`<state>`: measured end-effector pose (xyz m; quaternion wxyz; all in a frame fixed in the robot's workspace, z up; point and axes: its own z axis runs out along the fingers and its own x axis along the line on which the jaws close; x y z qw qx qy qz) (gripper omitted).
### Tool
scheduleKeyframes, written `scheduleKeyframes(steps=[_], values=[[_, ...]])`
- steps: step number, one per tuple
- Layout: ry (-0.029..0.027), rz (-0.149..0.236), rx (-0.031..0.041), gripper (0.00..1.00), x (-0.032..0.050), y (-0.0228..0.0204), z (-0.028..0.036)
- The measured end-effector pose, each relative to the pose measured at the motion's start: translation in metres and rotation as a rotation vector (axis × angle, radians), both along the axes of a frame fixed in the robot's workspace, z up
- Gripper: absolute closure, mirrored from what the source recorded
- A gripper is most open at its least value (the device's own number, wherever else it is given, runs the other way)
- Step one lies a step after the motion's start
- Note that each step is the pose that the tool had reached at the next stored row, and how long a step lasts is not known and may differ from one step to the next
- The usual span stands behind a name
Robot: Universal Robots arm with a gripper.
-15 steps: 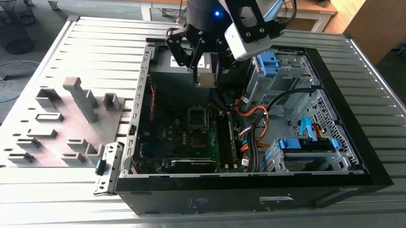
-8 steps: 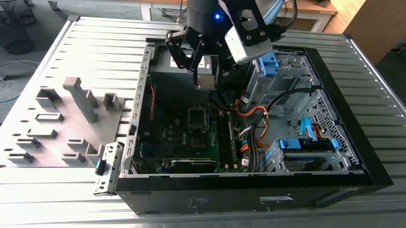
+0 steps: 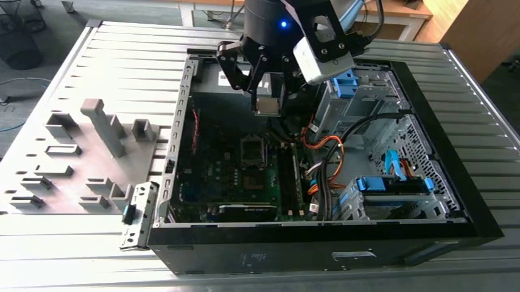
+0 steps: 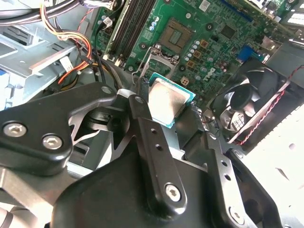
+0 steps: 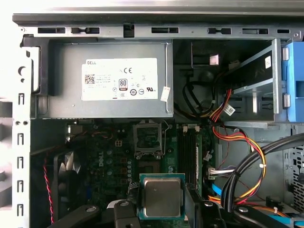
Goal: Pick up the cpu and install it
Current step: 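Place the cpu into insertion slot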
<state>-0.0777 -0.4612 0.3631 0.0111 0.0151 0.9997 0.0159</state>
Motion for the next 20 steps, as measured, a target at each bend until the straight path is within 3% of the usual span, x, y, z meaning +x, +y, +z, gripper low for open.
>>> scheduleKeyframes(steps=[11,20], values=[[-0.0003,0.0,0.0005,0.53,0.0,0.0,-0.0013],[-0.0025,0.0,-0.0004,0.53,-0.0054,0.0,-0.0124]])
